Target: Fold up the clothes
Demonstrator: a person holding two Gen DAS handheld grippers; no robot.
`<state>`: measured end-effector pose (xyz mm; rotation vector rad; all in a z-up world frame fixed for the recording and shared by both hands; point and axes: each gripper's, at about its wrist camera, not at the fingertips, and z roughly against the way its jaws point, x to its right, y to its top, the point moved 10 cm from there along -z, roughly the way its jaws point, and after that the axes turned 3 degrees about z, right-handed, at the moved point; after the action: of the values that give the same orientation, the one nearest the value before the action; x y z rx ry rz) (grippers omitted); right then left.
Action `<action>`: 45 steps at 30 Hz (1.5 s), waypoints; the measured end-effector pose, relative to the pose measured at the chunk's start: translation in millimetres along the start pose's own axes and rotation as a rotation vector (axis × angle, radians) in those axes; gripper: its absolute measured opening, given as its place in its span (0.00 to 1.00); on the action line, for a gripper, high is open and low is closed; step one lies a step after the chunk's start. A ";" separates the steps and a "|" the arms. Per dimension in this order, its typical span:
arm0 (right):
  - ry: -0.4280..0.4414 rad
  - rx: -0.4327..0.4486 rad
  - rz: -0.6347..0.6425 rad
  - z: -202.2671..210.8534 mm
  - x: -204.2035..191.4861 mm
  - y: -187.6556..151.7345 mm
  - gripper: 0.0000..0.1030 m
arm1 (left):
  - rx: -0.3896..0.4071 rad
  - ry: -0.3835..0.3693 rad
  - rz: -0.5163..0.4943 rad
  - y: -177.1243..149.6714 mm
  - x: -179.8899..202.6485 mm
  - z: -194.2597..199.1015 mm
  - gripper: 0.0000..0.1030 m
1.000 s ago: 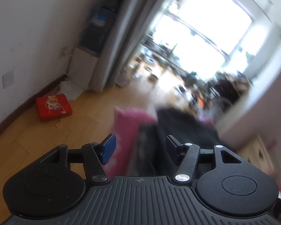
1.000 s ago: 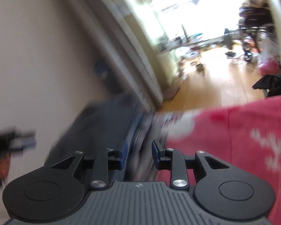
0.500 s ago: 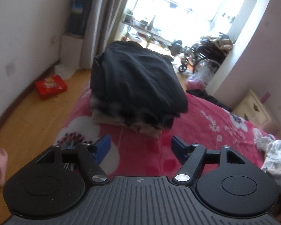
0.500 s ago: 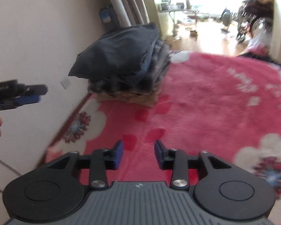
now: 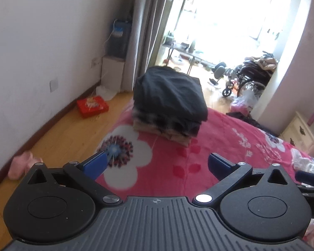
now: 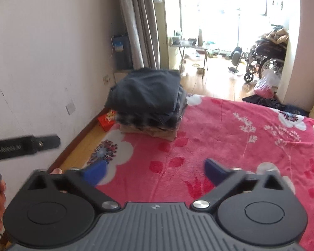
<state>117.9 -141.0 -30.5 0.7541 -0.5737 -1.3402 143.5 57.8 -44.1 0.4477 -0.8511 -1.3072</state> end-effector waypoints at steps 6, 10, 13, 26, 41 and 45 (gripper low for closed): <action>-0.061 0.005 0.020 36.3 -23.5 -7.5 1.00 | 0.005 0.087 0.019 -15.7 -8.4 29.9 1.00; -0.103 0.009 0.010 55.5 -26.8 -13.1 1.00 | 0.052 0.135 -0.017 -15.4 -11.1 50.0 1.00; -0.134 0.008 -0.004 62.9 -26.7 -16.5 1.00 | 0.071 0.181 -0.065 -15.3 -11.6 60.0 1.00; -0.133 0.038 -0.045 82.9 -43.2 -9.8 1.00 | 0.086 0.248 -0.083 -14.8 -20.0 85.9 1.00; -0.135 0.042 -0.026 82.1 -55.1 -5.3 1.00 | 0.118 0.275 -0.130 -10.8 -13.6 91.6 1.00; -0.137 0.039 -0.029 81.2 -54.7 -5.2 1.00 | 0.126 0.292 -0.133 -9.8 -14.9 92.2 1.00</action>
<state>45.2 -99.8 20.6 0.7084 -0.7020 -1.4187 66.9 85.3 2.6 0.7863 -0.6681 -1.2747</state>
